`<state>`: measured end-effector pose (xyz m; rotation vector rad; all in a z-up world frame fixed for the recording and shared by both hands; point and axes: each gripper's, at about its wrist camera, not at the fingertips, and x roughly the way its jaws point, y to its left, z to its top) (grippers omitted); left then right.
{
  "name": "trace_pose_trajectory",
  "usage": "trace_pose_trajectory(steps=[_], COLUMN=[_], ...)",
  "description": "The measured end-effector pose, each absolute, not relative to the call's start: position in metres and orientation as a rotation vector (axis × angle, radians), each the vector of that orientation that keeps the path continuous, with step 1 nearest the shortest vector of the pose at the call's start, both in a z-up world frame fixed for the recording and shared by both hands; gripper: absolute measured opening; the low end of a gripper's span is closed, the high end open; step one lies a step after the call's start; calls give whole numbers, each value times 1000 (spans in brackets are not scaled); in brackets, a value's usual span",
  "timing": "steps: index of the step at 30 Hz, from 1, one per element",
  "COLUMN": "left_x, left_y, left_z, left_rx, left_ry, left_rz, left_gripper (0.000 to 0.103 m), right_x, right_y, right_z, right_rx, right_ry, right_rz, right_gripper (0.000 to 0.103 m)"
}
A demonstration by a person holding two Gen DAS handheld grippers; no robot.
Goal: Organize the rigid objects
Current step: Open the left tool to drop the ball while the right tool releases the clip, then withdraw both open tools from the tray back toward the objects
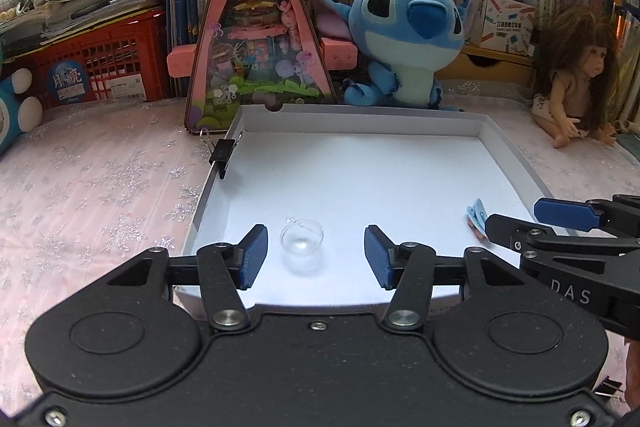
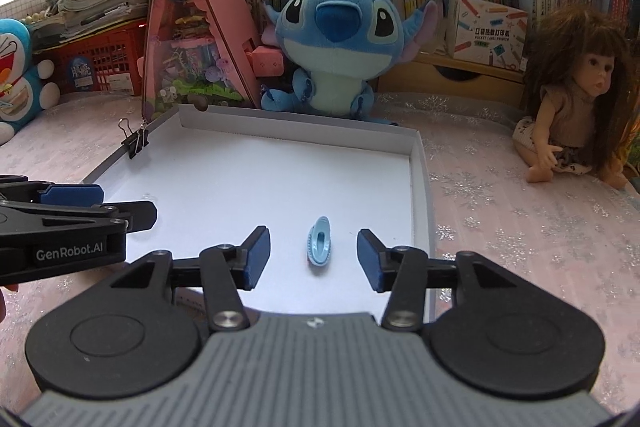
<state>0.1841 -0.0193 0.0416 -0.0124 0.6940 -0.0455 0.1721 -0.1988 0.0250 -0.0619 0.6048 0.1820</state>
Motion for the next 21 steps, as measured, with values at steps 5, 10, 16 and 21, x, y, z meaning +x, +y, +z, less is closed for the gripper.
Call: trace_pose_trajectory(steps=[5, 10, 16, 21], left_x=[169, 152, 132, 118], left_y=[-20, -25, -30, -33], left_z=[47, 50, 50, 46], left_rx=[-4, 19, 32, 38], left_ry=[684, 674, 672, 694], left_rz=[-55, -64, -90, -113], left_gripper=[55, 58, 58, 59], right_x=[161, 148, 130, 117], right_y=[-201, -203, -209, -213], right_z=[30, 32, 30, 27], right_rx=[-53, -56, -48, -45], right_ry=[593, 577, 562, 558], right_rz=[195, 210, 226, 234], right_gripper=[67, 69, 73, 74])
